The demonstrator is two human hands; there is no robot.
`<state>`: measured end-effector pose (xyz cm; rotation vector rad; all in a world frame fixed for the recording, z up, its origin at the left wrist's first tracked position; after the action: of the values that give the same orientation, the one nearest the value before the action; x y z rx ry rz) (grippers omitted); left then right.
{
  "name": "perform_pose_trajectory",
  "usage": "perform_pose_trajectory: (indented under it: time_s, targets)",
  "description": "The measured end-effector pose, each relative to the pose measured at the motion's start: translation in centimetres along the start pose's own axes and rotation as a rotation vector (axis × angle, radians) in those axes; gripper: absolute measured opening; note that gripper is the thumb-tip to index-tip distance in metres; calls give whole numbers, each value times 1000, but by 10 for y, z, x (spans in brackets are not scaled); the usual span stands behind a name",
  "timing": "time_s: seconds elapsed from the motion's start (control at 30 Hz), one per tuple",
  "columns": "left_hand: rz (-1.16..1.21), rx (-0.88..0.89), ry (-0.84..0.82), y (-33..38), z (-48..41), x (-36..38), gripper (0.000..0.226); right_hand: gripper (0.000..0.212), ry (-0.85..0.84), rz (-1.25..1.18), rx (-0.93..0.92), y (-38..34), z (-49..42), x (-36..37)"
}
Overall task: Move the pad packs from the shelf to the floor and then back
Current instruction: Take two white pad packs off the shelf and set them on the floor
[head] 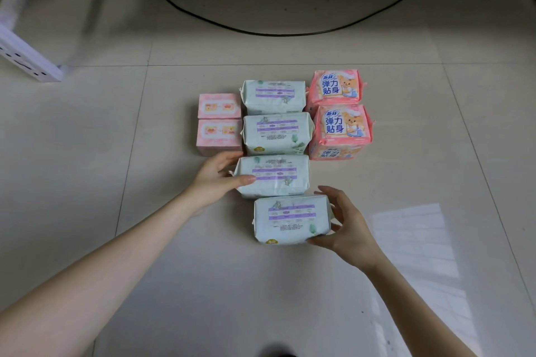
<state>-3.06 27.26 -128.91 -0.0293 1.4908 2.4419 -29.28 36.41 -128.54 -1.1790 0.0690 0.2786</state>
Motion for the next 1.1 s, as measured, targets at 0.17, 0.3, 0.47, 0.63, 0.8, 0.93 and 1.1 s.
perform_pose_trajectory:
  time_s: [0.17,0.3,0.47,0.63,0.8,0.93,1.1]
  targets:
    - [53,-35,14,-2,-3,2,39,95,-4,-44,-20,-7,-8,15]
    - [56,-31,21,0,-9,5,26,92,24,-74,-30,-7,-10,21]
    - [40,-9,2,3,-12,6,26,88,49,-74,-17,-4,-9,25]
    - [27,-4,-7,4,-13,6,28,86,59,-66,4,-1,-9,26]
    - [-44,21,1,8,-9,6,27,85,86,-28,34,0,-5,26]
    - [-130,-3,-3,8,0,4,21,82,155,65,110,-1,3,25]
    - [-293,-73,45,11,22,-9,36,85,153,286,149,-21,19,22]
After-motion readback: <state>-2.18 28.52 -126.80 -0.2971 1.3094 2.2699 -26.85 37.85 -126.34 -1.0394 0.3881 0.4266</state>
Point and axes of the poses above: each hand's wrist, its own z-axis away from the middle knuckle, its own x-axis out of the palm, y = z × x, the point moved 5 cm from there along -z, towards the middle knuckle, and after that the axes turned 3 degrees about -z, right-handed, at the moved point
